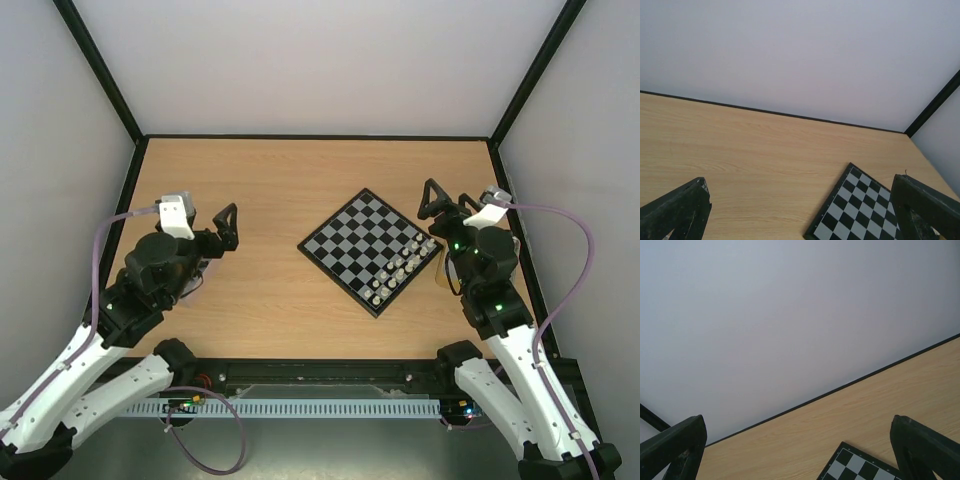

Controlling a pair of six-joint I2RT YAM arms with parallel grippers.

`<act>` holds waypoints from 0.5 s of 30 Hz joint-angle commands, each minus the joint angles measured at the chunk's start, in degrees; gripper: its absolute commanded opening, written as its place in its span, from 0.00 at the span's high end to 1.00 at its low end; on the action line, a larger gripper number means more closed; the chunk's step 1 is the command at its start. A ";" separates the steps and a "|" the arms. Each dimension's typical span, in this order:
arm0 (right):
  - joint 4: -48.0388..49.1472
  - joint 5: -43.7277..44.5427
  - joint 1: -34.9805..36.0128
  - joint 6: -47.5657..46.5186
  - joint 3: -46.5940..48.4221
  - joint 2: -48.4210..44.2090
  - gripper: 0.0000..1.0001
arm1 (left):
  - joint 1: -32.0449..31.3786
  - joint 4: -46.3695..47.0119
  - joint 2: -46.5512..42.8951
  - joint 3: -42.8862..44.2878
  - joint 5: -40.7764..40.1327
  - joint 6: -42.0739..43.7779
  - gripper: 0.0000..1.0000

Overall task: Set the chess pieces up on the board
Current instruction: Move the storage box to the center of the board.

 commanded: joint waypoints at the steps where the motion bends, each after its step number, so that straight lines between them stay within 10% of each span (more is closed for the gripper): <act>1: 1.69 -1.53 -0.15 1.56 -0.80 -0.44 0.02 | 0.26 -1.61 1.51 0.59 -1.87 1.24 0.01; 15: 6.28 -4.45 -0.15 4.02 -4.37 0.82 0.02 | 6.65 -4.57 9.35 -4.61 -0.88 -3.42 0.01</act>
